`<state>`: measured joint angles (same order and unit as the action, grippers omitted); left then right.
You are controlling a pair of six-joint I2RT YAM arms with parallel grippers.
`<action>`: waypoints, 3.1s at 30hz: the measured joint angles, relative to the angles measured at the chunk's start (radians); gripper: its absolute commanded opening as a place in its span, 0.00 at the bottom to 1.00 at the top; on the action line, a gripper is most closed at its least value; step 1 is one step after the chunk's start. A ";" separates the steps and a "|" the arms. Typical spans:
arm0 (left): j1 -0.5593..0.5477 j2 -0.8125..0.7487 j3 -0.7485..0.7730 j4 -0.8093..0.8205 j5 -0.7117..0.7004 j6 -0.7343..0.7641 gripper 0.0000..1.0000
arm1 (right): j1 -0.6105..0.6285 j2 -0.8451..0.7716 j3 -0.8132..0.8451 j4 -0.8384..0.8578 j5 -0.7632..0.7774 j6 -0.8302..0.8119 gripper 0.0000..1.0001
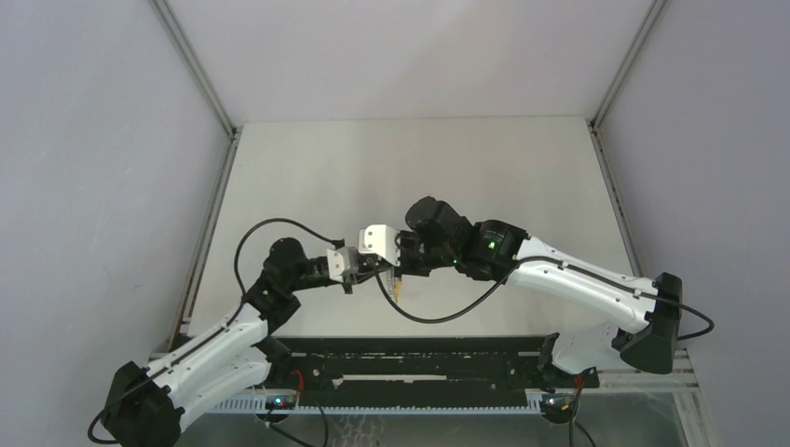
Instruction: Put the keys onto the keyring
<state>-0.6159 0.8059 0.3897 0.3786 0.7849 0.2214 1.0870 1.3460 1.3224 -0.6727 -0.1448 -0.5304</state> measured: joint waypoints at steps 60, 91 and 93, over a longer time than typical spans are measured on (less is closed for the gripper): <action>-0.004 -0.039 0.000 0.031 -0.074 -0.001 0.00 | -0.061 0.013 0.000 -0.039 -0.015 0.055 0.00; -0.004 -0.027 0.000 0.028 -0.043 -0.001 0.00 | -0.045 0.010 0.000 -0.065 -0.043 -0.043 0.00; -0.004 -0.027 0.000 0.025 -0.040 -0.001 0.00 | -0.045 0.010 0.000 -0.071 -0.053 -0.055 0.00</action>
<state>-0.6197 0.7788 0.3897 0.4038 0.7452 0.2203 1.0420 1.3560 1.3228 -0.7433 -0.1978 -0.5854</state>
